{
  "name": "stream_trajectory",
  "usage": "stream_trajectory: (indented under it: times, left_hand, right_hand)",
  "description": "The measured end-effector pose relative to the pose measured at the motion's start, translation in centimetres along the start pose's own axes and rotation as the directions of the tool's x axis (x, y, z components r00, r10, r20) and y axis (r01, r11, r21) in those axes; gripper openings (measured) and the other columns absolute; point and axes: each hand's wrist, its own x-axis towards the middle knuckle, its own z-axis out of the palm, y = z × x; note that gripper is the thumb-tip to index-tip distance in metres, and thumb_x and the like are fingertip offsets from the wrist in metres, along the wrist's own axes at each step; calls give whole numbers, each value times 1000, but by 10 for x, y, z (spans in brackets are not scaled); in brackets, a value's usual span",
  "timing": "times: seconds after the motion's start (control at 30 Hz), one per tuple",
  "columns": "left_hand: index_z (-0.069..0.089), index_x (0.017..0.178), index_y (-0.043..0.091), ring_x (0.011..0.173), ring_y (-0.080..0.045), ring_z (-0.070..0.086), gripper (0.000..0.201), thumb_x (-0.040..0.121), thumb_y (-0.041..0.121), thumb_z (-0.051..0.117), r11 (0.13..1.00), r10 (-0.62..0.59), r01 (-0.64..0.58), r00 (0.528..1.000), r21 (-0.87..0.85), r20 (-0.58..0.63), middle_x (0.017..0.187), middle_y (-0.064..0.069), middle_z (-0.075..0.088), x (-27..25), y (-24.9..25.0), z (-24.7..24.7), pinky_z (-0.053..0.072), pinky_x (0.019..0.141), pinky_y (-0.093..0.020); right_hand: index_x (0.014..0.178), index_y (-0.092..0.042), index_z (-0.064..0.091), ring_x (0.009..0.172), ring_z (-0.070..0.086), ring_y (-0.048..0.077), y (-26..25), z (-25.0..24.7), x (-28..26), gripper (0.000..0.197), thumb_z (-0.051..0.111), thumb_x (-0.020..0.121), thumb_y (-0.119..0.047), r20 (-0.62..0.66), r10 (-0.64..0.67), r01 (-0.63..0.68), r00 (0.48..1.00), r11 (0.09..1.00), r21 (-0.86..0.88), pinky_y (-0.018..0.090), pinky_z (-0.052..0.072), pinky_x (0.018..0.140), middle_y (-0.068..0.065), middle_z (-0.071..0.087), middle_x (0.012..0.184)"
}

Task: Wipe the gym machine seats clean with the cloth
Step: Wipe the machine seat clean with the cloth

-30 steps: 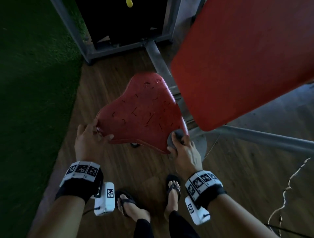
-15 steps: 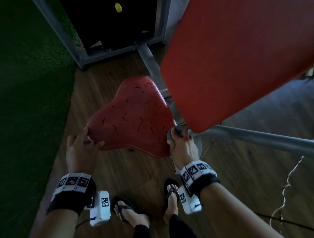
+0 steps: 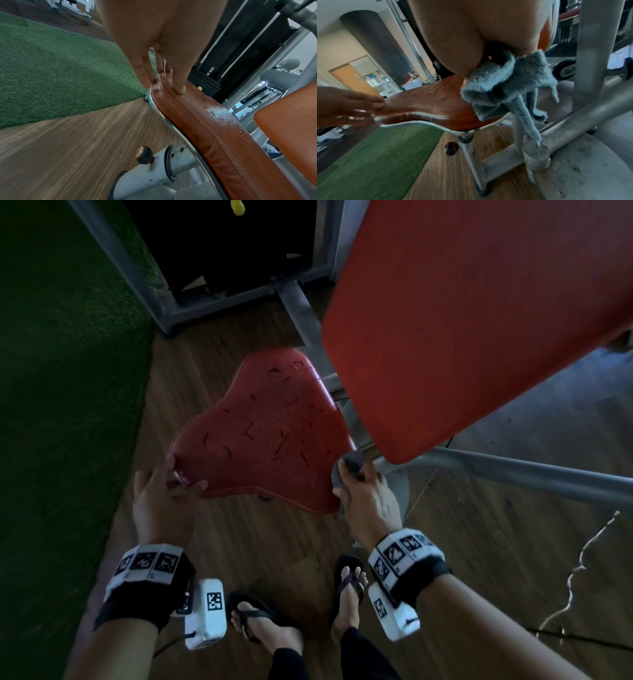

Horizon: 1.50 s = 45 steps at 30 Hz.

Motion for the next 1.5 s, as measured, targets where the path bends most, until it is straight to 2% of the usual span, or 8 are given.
stream_trajectory:
  times: [0.2,0.33,0.87,1.0,1.1,1.23,1.33,1.5]
  left_hand:
    - [49,141,9,110,-38,56,71,78,18,80,999,17,-17,1000,38,-10,130,-18,44,2,-3,3,45,95,-45]
    - [50,140,10,107,-38,56,69,78,16,79,999,6,-5,1000,42,-11,129,-19,44,5,-5,5,44,92,-43]
    - [47,142,12,107,-36,56,71,79,18,79,1000,-5,5,999,-2,-32,127,-14,42,8,-18,12,48,95,-47]
    - [47,143,13,109,-34,56,71,80,16,78,999,-14,13,999,-32,-34,130,-13,41,7,-16,12,47,95,-45]
    - [46,144,12,110,-33,55,70,81,17,77,1000,-6,6,999,-7,-34,132,-15,41,5,-15,13,44,93,-40]
    - [46,144,13,110,-34,56,71,81,17,77,1000,-21,21,999,-22,-36,132,-12,41,6,-15,14,46,95,-42]
    - [46,144,13,110,-33,55,71,81,15,77,999,-35,34,999,-38,-36,131,-12,42,7,-13,15,45,94,-39]
    - [46,144,11,111,-29,53,69,82,13,76,999,-32,31,998,-38,-48,130,-13,43,4,-6,14,41,91,-33]
  right_hand:
    - [149,-26,29,127,39,31,-2,6,2,56,45,97,-41,50,-121,122,991,992,-25,42,46,96,10,30,144]
    - [147,-28,32,127,40,33,-5,1,34,52,44,98,-38,24,-113,113,993,994,-7,45,47,95,9,35,139]
    - [146,-32,33,120,43,28,-20,9,28,50,41,98,-42,30,-74,73,997,997,21,45,49,90,6,35,133]
    - [143,-25,41,106,53,33,-25,22,-8,61,26,90,-53,68,-153,154,986,988,-6,46,54,76,11,46,121]
    - [138,-17,46,95,59,34,-28,31,-12,60,31,90,-49,64,-223,225,973,974,-32,46,57,68,12,50,114]
    - [147,-17,36,117,47,32,-45,18,9,59,46,95,-44,49,-243,247,969,965,-94,44,52,87,12,42,130]
    - [151,-20,25,126,37,30,-54,7,27,59,40,99,-42,44,-220,223,974,970,-93,43,40,102,10,34,137]
    - [149,-24,30,120,43,28,-52,11,11,56,43,98,-42,49,-185,189,982,977,-97,45,48,93,9,38,131]
